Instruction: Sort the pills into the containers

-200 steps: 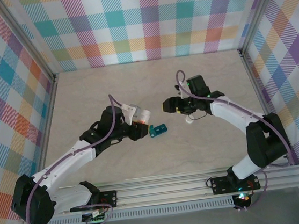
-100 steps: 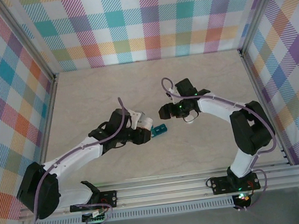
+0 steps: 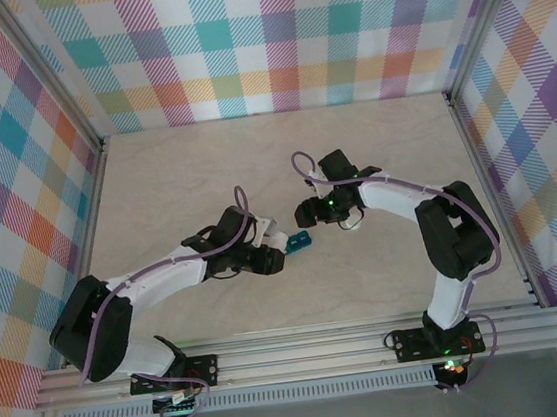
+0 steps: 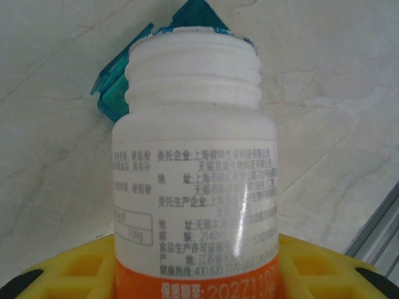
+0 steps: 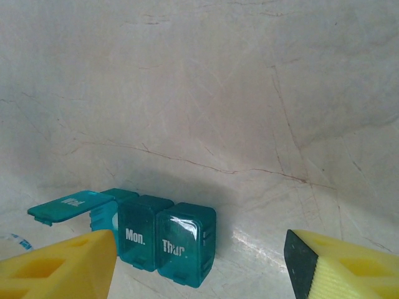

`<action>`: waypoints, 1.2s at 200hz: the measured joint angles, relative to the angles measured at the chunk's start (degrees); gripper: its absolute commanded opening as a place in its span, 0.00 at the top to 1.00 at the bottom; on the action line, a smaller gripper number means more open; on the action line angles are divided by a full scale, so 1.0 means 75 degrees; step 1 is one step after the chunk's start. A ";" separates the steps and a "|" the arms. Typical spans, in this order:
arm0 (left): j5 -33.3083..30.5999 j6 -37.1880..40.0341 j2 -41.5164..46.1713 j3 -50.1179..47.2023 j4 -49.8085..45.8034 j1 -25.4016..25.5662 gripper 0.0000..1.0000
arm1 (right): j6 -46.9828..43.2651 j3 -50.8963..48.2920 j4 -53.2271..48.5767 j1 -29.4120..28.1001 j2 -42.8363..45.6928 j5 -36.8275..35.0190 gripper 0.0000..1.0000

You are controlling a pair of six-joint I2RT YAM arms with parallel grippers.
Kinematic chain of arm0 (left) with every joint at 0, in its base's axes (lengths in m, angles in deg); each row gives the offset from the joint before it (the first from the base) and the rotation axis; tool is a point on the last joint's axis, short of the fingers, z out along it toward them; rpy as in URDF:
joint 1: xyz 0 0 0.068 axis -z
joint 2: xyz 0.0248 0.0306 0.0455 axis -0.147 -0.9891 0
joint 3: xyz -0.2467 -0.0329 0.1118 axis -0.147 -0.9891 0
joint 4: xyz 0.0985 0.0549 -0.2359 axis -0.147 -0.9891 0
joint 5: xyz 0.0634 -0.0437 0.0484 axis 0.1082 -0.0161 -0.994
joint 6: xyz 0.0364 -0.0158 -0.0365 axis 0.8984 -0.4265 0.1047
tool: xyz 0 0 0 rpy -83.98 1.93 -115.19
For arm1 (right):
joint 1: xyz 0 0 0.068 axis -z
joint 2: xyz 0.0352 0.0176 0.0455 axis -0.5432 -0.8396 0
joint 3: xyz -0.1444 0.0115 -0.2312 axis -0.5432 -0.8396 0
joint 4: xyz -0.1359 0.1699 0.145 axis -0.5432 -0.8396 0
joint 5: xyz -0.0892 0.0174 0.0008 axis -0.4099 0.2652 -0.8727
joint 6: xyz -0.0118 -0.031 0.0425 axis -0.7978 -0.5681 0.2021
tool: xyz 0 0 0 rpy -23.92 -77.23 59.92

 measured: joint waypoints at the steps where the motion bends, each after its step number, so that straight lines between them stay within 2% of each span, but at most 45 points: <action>1: 0.0009 0.0000 -0.0017 0.0009 -0.0006 0.0000 1.00 | -0.0003 0.0000 -0.0003 -0.0003 -0.0003 0.0000 0.28; 240: 0.0082 0.0720 -0.1501 0.2122 -0.2955 -0.0003 1.00 | -0.0169 0.0111 -0.0309 -0.0294 -0.0551 -0.0213 0.31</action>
